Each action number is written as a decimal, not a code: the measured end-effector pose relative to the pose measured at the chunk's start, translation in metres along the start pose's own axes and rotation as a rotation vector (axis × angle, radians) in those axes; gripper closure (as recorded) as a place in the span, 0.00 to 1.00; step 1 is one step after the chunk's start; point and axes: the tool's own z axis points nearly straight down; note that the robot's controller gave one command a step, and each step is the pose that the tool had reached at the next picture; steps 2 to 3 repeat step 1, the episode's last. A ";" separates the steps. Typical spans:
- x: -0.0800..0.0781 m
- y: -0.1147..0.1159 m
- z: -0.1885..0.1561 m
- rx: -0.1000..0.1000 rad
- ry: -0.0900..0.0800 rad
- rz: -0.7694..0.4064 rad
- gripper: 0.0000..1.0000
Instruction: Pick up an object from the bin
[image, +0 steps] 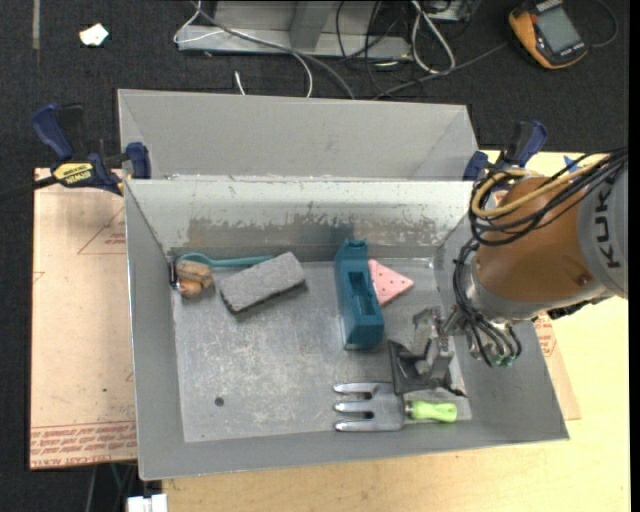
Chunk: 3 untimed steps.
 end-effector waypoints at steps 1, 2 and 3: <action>-0.017 0.004 -0.075 -0.001 0.004 -0.009 1.00; -0.017 0.004 -0.075 -0.001 0.004 -0.009 1.00; -0.017 0.004 -0.075 -0.001 0.004 -0.009 1.00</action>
Offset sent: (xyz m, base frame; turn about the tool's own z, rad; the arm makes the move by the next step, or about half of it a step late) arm 0.0138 0.0032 0.1926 0.0345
